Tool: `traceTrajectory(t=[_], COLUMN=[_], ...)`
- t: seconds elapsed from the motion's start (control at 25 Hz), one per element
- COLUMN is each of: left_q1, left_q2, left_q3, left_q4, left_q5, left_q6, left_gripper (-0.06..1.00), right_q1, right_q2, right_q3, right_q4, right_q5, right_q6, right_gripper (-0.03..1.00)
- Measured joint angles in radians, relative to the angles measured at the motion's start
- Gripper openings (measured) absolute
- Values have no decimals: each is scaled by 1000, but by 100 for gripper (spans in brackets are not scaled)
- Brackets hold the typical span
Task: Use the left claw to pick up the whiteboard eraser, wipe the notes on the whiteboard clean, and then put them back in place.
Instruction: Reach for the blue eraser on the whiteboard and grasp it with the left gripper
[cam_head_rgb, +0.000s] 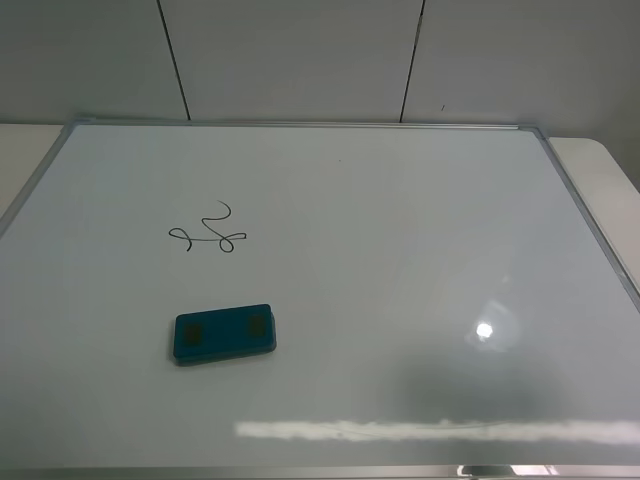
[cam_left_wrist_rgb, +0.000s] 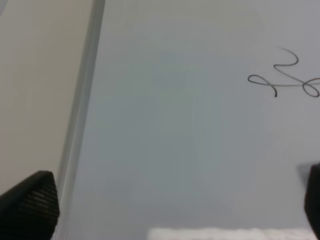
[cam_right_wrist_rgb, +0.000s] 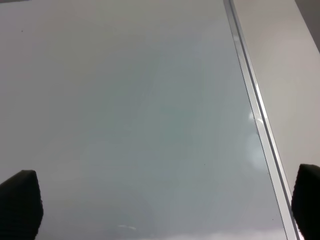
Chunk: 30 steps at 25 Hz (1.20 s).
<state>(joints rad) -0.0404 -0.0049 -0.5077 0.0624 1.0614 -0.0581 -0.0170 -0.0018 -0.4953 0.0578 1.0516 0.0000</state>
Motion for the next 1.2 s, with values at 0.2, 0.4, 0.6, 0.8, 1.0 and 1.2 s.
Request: traceTrajectory(t=[0.2, 0.4, 0.6, 0.8, 1.0, 1.2], left_q1=[0, 0, 0, 0, 0, -36], left_q2=[0, 0, 6, 156, 430, 627], left_q3=[0, 0, -1, -62, -172, -222], left_q4=[0, 0, -7, -79, -195, -294], left_q5=[0, 0, 1, 9, 94, 141], left_q6=[0, 1, 92, 260, 574, 821], left_gripper=[99, 99, 99, 99, 99, 99], right_q1=[0, 0, 0, 0, 0, 0], right_q2=[0, 0, 0, 0, 0, 0], right_q3=[0, 0, 0, 0, 0, 0], right_q4=[0, 0, 0, 0, 0, 0], right_q5=[0, 0, 0, 0, 0, 0], right_q6=[0, 0, 0, 0, 0, 0], right_gripper=[99, 99, 99, 99, 99, 99])
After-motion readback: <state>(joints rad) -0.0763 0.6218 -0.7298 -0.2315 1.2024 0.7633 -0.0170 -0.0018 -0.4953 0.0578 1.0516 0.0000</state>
